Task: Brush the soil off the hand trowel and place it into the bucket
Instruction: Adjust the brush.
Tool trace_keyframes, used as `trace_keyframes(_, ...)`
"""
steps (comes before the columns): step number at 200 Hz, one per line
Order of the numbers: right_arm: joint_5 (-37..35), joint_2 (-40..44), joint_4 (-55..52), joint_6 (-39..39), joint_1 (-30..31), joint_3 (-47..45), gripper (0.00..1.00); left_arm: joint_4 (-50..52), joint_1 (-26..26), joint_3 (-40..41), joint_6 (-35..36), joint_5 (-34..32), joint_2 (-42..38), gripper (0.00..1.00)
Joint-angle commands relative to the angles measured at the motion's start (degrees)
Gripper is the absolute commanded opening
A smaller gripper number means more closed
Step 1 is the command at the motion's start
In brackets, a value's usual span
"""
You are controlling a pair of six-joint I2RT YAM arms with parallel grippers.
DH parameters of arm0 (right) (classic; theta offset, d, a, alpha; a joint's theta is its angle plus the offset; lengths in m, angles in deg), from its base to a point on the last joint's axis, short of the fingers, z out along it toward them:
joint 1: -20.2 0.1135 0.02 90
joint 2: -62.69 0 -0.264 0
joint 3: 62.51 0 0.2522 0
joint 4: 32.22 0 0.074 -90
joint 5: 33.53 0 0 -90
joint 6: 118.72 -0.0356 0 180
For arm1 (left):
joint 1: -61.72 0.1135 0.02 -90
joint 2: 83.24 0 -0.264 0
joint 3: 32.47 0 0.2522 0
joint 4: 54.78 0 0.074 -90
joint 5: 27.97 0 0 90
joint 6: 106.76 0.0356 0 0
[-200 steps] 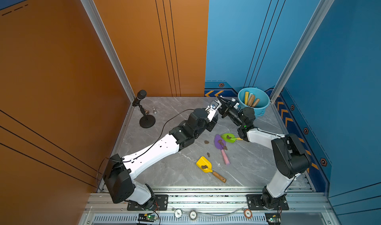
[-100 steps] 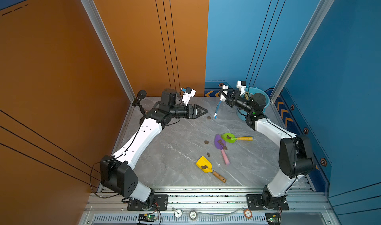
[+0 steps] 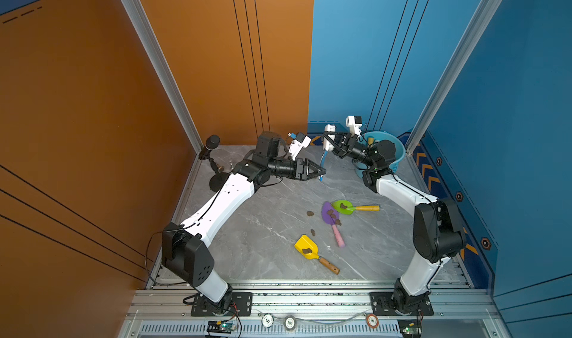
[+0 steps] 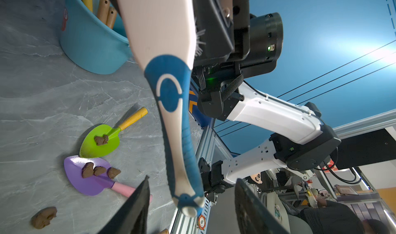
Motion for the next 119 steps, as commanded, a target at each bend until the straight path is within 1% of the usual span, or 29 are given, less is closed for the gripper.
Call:
trace_keyframes(1, 1.0, 1.2, 3.4, -1.2, 0.6, 1.8, 0.15, -1.5, -1.3, -2.1, 0.9, -1.4, 0.7, 0.59)
trace_keyframes(12, 0.7, 1.7, 3.1, -1.1, 0.6, 1.3, 0.16, -1.9, -1.9, -2.5, 1.0, -2.5, 0.9, 0.54)
trace_keyframes(18, 0.6, 1.9, 3.2, -1.2, 0.7, 0.9, 0.16, -2.1, -2.2, -2.8, 1.1, -3.0, 1.0, 0.49)
trace_keyframes(33, 0.3, 2.4, 3.3, -1.1, 0.5, 0.1, 0.16, -2.5, -3.0, -3.4, 1.1, -4.1, 1.2, 0.33)
trace_keyframes(53, -0.3, 3.1, 3.5, -1.1, 0.6, -1.0, 0.16, -2.1, -3.5, -3.9, 1.4, -5.9, 1.5, 0.20)
trace_keyframes(64, -0.3, 3.5, 3.5, -1.0, 0.5, -1.6, 0.17, -1.8, -3.7, -3.8, 1.5, -6.8, 1.5, 0.11)
trace_keyframes(77, -1.4, 4.2, 3.1, -0.8, 0.2, -2.7, 0.24, -1.6, -3.9, -3.8, 1.5, -7.7, 1.7, 0.02)
trace_keyframes(84, -2.3, 4.6, 3.1, -0.5, -0.1, -3.5, 0.32, -1.5, -3.9, -3.8, 1.4, -8.3, 1.7, 0.00)
trace_keyframes(89, -3.4, 4.9, 2.8, -0.1, -0.3, -4.1, 0.41, -1.4, -4.0, -3.7, 1.4, -8.9, 1.6, 0.00)
trace_keyframes(94, -4.5, 5.4, 2.3, 0.3, -0.6, -4.8, 0.46, -1.4, -4.0, -3.7, 1.4, -9.5, 1.6, 0.00)
trace_keyframes(108, -7.3, 6.6, 0.6, 1.8, -1.7, -7.1, 0.52, -1.1, -4.1, -3.4, 1.6, -12.0, 1.2, 0.00)
trace_keyframes(119, -9.0, 7.8, -1.4, 3.4, -2.9, -8.8, 0.54, -0.1, -4.1, -3.4, 2.3, -14.8, 0.9, 0.00)
